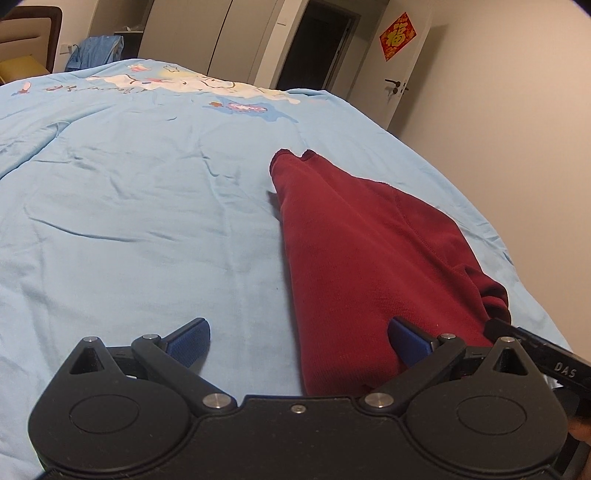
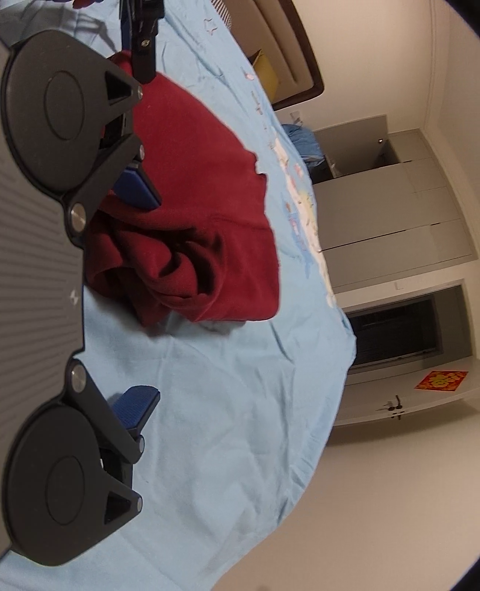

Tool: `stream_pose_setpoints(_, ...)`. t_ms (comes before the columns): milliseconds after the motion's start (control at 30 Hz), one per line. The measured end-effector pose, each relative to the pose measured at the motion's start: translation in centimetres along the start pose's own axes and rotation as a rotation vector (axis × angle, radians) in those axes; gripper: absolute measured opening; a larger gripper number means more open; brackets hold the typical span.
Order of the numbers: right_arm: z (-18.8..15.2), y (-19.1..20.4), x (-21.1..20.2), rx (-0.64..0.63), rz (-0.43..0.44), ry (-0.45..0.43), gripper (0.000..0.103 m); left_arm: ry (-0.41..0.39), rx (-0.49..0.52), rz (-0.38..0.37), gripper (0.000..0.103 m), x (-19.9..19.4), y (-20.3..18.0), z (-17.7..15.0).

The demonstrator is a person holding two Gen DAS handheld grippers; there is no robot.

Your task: Fold small clothes

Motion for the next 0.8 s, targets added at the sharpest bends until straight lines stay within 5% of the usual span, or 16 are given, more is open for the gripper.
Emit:
stream_pose_setpoints(200,1.8,-0.6,0.2,-0.095,-0.048,-0.045,0.099,-0.002,0.0,0.003,0.102,-0.1,-0.1,0.0)
stream_pose_setpoints(567,1.5,1.8,1.3,-0.266,0.027,-0.016,0.02,-0.003,-0.002,0.005,0.102,-0.2,-0.1,0.1)
stream_pose_setpoints(800,-0.2,3.8,0.2,-0.503,0.025,-0.036,0.015,-0.003,-0.003,0.006,0.102,-0.3,-0.1,0.1)
Point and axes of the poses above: each gripper's, at about its wrist camera, not at the fingertips, and x roughly the way its jaws point, y to its left, z to its top, the point moved 8 cm from there along x, roughly the way its jaws point, and after that the axes turned 15 degrees about -y, right-handed, at the moved point
